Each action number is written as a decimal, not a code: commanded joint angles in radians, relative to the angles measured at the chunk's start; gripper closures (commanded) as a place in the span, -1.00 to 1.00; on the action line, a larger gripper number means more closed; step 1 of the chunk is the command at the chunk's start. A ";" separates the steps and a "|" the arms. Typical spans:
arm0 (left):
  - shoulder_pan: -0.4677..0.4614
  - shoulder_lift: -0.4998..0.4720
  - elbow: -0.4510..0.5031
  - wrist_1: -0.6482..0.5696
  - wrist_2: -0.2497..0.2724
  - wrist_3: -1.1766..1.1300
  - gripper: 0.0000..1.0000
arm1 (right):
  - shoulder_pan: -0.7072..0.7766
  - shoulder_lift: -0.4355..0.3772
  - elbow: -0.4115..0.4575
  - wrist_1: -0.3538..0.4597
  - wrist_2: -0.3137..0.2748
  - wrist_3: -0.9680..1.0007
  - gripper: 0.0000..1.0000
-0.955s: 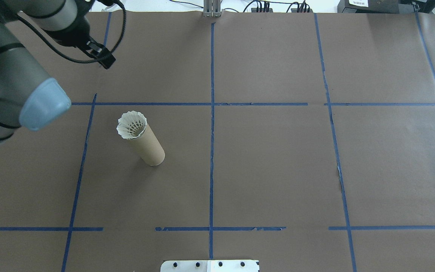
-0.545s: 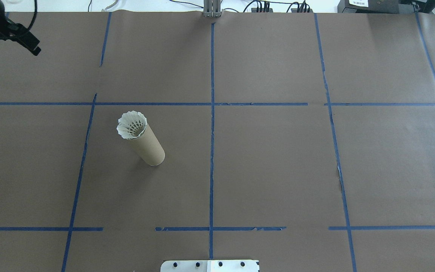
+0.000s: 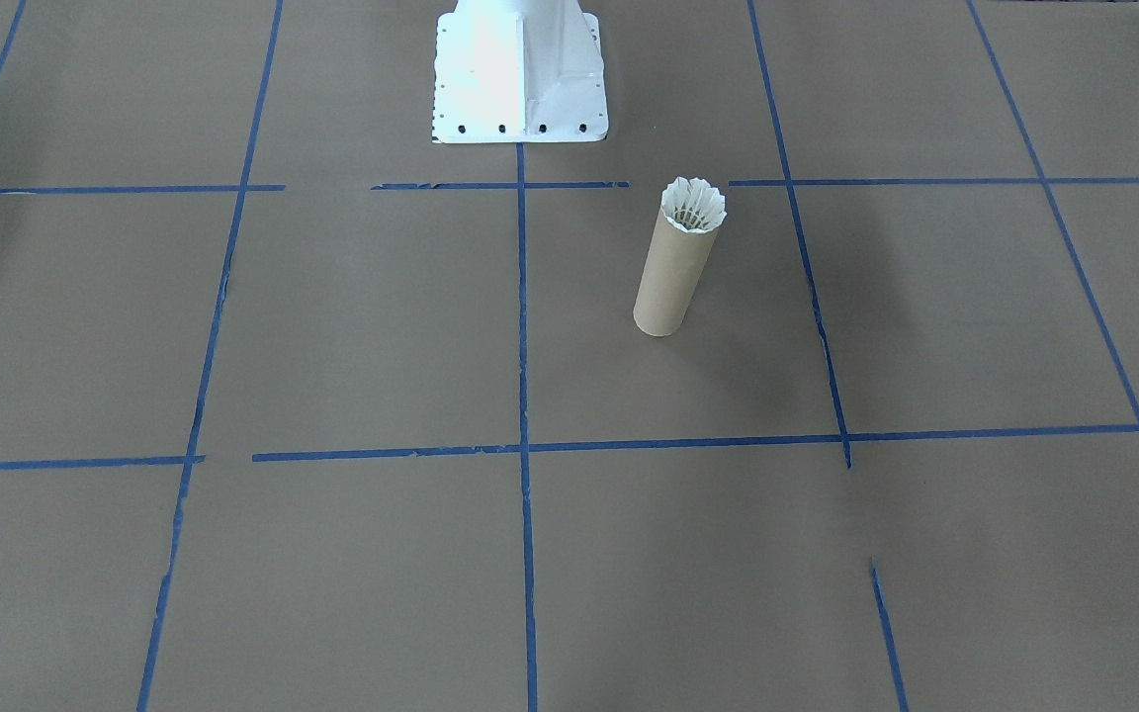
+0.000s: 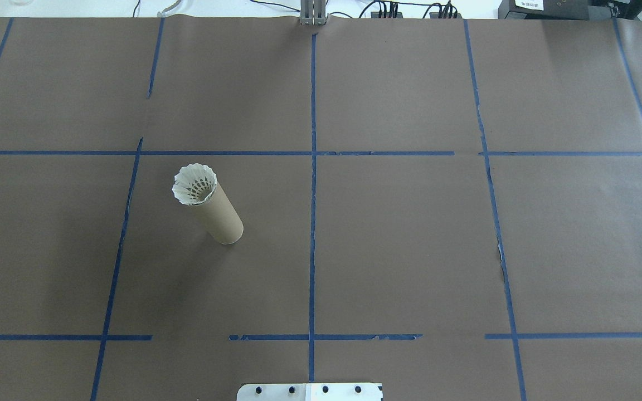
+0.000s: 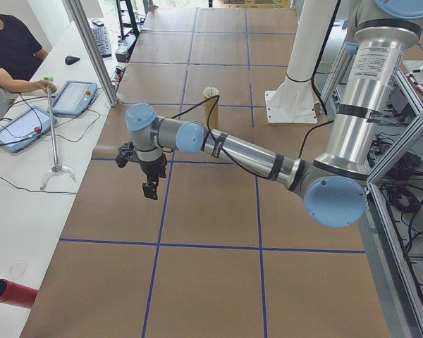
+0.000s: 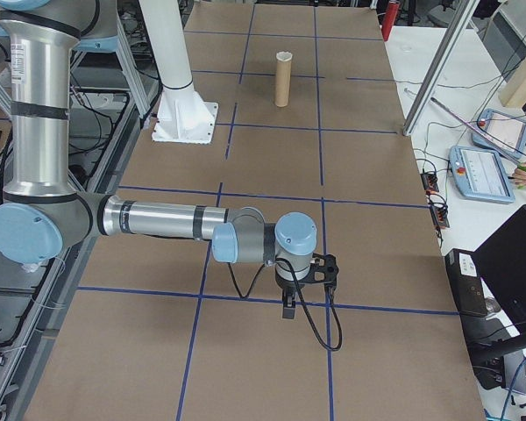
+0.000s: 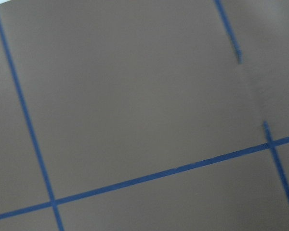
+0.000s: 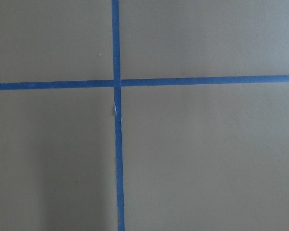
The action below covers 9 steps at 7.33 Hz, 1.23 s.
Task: Collect badminton balls into bucket
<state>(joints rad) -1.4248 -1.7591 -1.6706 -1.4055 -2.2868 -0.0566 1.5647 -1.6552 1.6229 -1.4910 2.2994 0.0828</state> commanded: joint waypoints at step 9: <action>-0.141 0.160 0.117 -0.067 -0.097 0.135 -1.00 | 0.000 0.000 0.000 0.000 0.000 0.000 -1.00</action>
<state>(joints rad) -1.5639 -1.6320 -1.5476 -1.4323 -2.3740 0.0802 1.5647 -1.6552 1.6230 -1.4910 2.2994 0.0829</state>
